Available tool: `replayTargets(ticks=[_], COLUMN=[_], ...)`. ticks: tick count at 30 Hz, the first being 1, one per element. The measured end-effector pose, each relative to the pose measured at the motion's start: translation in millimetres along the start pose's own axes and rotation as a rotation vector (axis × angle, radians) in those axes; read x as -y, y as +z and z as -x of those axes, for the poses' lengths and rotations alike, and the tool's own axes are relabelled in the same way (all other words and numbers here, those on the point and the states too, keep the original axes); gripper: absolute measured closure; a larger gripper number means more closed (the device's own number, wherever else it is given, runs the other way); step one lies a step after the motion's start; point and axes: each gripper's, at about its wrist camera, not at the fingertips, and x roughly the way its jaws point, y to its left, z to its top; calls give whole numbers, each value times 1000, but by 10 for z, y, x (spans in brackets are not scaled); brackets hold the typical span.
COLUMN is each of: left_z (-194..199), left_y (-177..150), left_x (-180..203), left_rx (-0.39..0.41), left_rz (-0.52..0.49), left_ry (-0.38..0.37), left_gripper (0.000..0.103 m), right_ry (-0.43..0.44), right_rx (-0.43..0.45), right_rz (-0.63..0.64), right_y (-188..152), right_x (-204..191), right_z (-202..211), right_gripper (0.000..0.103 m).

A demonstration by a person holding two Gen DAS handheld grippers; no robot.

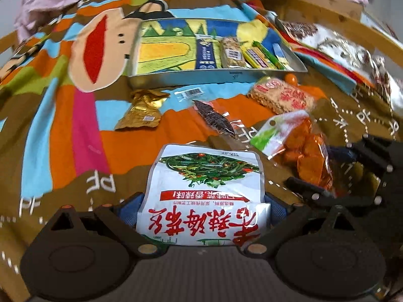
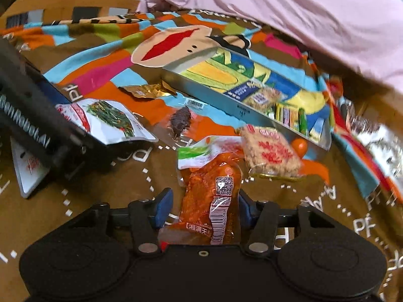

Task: Organize snacks
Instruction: 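Lift the white bag with left tool while right tool lifts the orange sausage pack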

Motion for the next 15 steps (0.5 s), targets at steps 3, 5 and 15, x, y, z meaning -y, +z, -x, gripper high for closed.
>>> replayTargets(ticks=[3, 5, 15], left_z=[56, 106, 213], left_y=[-36, -61, -49], left_x=[-51, -72, -18], left_rx=[13, 39, 133], left_rz=[86, 131, 145], left_ry=[-20, -28, -21], left_gripper=[5, 5, 5], right_ry=[-36, -50, -68], right_rx=[17, 21, 39], right_rz=[41, 59, 87], right_y=[-11, -21, -23], right_x=[-56, -74, -119], right_z=[49, 70, 49], right_gripper=[58, 58, 58])
